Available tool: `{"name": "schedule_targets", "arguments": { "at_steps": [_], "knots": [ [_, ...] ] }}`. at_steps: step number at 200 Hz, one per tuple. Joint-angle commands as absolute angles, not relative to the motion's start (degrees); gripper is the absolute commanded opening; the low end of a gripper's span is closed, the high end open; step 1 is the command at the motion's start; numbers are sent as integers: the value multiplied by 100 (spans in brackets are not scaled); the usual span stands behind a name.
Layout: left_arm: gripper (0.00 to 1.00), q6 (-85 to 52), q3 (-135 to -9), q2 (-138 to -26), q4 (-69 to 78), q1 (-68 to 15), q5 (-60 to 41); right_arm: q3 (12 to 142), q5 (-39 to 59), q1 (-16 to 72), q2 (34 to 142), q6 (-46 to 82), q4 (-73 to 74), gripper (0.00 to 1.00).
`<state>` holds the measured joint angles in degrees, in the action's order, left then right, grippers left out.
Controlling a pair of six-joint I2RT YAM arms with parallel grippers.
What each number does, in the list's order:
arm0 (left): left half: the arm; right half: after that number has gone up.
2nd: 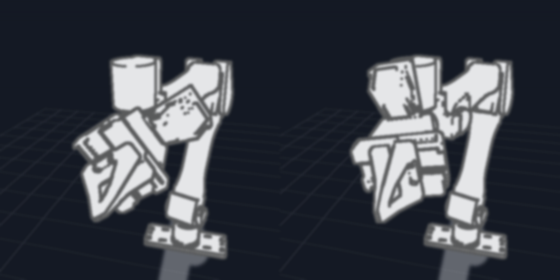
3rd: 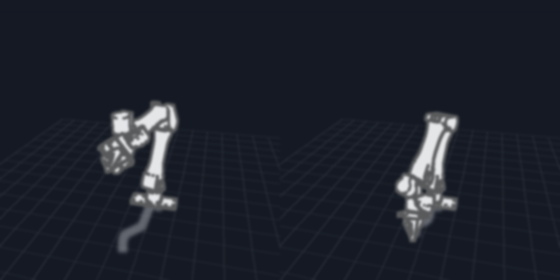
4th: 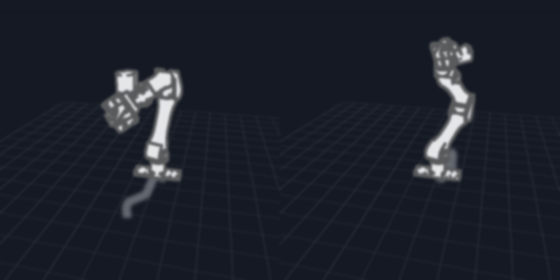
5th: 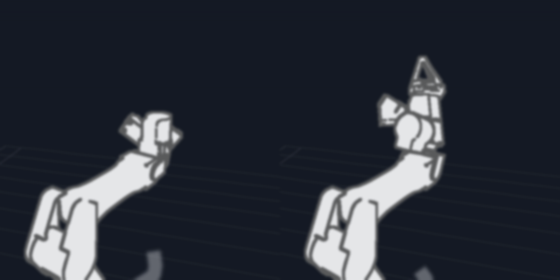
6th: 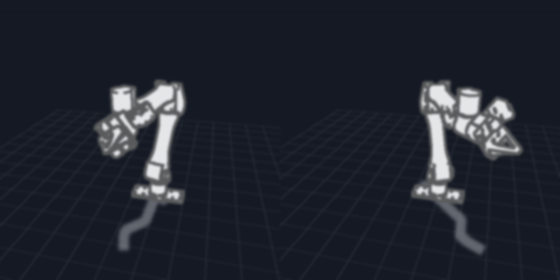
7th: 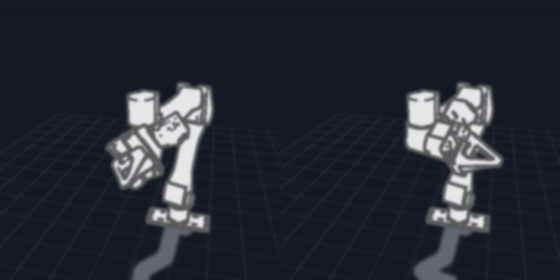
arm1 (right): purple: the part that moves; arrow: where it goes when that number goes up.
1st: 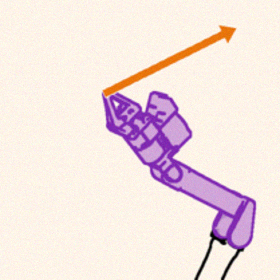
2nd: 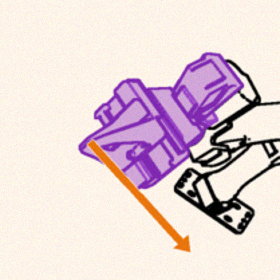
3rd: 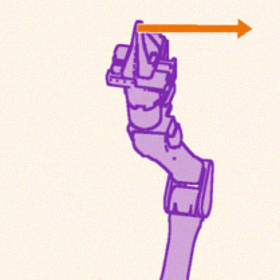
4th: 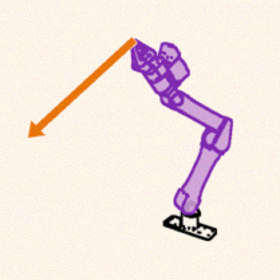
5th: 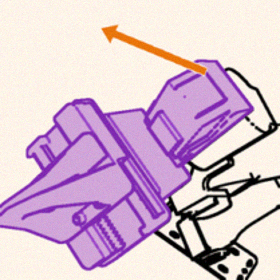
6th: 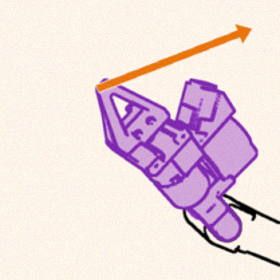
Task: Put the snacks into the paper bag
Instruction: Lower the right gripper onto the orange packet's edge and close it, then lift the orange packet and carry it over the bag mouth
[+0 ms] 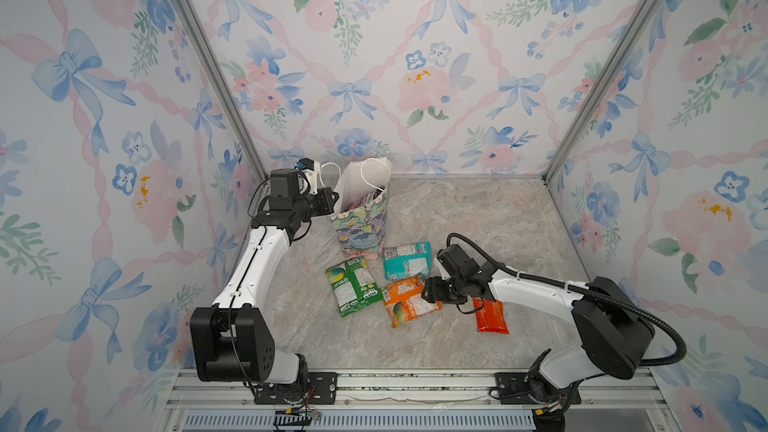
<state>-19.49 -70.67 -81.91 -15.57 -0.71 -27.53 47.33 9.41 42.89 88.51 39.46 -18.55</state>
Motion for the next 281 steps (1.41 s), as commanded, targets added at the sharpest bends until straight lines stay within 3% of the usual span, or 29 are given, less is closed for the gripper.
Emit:
{"name": "schedule_targets", "arguments": {
  "at_steps": [1, 28, 44, 108, 147, 281],
  "knots": [
    [0, -1837, -7068, -8079, -1478, -41, -2849, 4689, 764, 4404, 9002, 3883, -1848, 70],
    [0, -1837, -7072, -8081, -1477, -32, -2850, 4671, 795, 4435, 9189, 3919, -1750, 71],
    [0, -1831, -7071, -8079, -1478, -42, -2848, 4654, 833, 4462, 9262, 3954, -1651, 65],
    [0, -1836, -7066, -8078, -1485, -35, -2848, 4682, 825, 4490, 9018, 3917, -1596, 15],
    [0, -1837, -7070, -8084, -1479, -41, -2854, 5010, 809, 4494, 8512, 3713, -1965, 0],
    [0, -1846, -7069, -8079, -1473, -40, -2865, 6816, 1157, 4510, 7565, 3341, -2738, 0]
  ]
}}
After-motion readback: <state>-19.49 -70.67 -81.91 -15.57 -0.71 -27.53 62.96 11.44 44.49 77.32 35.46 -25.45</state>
